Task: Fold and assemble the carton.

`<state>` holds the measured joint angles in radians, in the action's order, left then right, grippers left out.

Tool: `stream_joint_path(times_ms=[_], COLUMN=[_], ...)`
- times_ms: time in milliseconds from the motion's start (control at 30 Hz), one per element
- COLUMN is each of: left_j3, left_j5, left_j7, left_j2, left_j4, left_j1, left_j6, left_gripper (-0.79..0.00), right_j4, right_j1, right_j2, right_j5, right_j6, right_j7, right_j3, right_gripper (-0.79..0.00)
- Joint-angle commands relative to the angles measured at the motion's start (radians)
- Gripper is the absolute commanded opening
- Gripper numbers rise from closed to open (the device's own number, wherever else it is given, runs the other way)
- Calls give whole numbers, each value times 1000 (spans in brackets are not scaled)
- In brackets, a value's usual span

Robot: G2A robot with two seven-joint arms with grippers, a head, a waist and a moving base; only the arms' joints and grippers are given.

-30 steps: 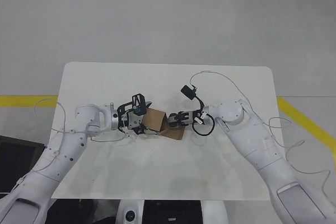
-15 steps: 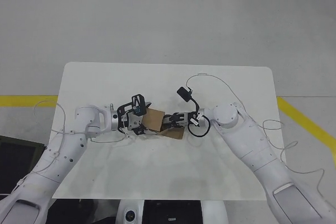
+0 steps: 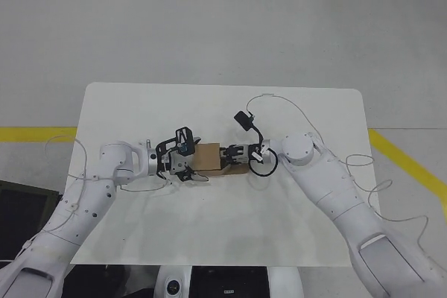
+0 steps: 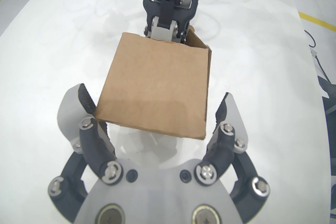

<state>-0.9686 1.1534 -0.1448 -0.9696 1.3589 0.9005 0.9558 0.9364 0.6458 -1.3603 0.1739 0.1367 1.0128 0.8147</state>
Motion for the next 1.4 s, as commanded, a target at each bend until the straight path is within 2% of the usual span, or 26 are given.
stream_joint_path(times_ms=[0,200,467,733,867,1133,1367], left_j3=[-4,-16,-25,-31,-33,-35,-33], left_j5=[-10,-48,-72,-68,-71,-76,-80], left_j7=[-5,-21,-50,-56,-63,-70,-76], left_j2=[0,-1,-1,-1,-1,-2,-5], left_j4=[-3,1,11,21,27,30,26], left_j1=[0,-1,12,25,27,28,26], left_j6=[-3,-16,-26,-28,-26,-23,-21], left_gripper=[0,0,0,0,0,0,0], right_j4=[1,92,320,442,423,322,242], right_j1=[3,64,233,322,309,218,124], right_j2=[7,50,118,139,130,106,80], right_j5=[-8,-51,-140,-165,-141,-170,-164], right_j6=[2,-28,-120,-192,-174,-127,-94], right_j7=[4,2,-10,11,-18,-73,-36], right_j3=[18,106,253,278,251,173,108], right_gripper=[-785,-785,-785,-785,-785,-785,-785])
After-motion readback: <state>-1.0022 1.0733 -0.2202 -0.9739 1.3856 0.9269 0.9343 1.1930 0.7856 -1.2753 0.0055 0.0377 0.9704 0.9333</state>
